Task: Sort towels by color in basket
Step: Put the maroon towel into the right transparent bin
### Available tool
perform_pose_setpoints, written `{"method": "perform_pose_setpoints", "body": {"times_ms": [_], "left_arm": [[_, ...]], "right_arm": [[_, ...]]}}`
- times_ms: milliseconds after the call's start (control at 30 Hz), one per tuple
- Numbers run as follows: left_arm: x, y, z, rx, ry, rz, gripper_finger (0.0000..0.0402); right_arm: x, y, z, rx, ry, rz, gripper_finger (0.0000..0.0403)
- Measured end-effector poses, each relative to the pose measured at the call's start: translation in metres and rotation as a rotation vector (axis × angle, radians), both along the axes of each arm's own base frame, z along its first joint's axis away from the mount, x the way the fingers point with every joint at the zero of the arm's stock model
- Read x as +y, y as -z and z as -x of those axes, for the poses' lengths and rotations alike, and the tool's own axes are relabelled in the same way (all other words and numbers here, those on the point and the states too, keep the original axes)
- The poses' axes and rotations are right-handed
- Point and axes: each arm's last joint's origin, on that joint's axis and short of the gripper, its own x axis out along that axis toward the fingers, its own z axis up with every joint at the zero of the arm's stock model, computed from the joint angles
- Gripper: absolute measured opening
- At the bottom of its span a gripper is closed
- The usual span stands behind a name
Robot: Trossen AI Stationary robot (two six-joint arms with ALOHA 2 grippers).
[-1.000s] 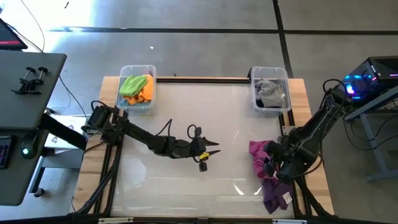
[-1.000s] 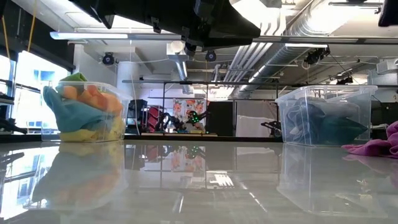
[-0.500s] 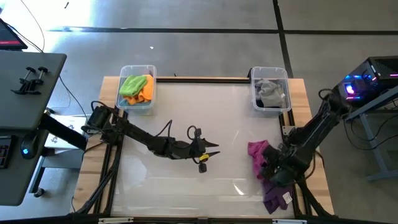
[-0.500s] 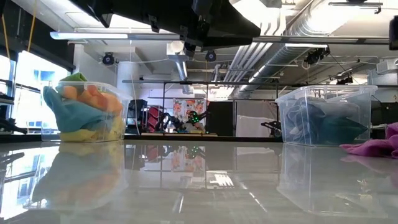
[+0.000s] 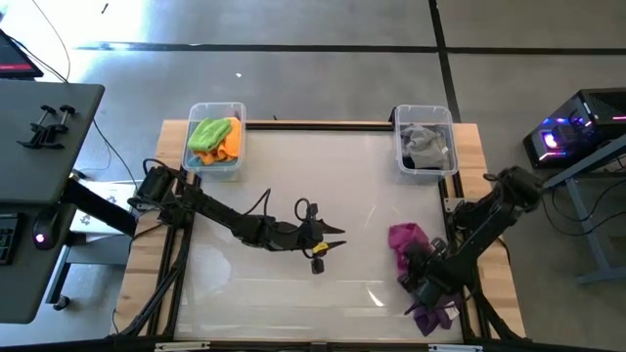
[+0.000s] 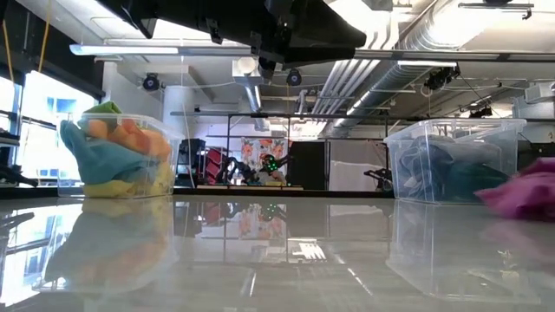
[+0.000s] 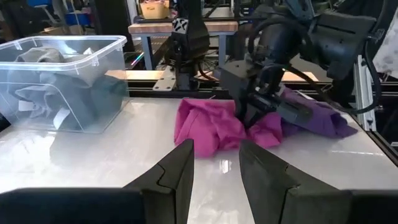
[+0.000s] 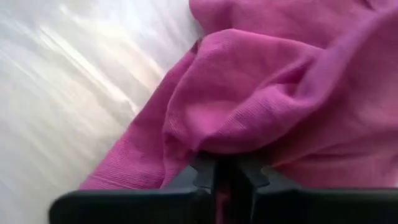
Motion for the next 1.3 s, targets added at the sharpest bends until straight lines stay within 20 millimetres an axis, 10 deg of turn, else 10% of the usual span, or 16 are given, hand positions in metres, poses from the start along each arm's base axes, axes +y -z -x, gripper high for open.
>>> {"method": "perform_pose_setpoints", "body": {"times_ms": [433,1000,1300], "left_arm": [[-0.017,-0.002,0.005,-0.022,0.047,0.007,0.0113],[-0.024,-0.004,0.007,-0.03,0.064,-0.042,0.0113],[-0.024,-0.004,0.007,-0.03,0.063,-0.042,0.0113]], "right_arm": [[0.01,0.018,-0.031,-0.944,-0.061,0.557,0.0005],[-0.014,-0.078,-0.022,-0.894,-0.168,0.571,0.0003],[-0.026,-0.083,-0.024,-0.681,-0.269,0.339,0.0003]]}}
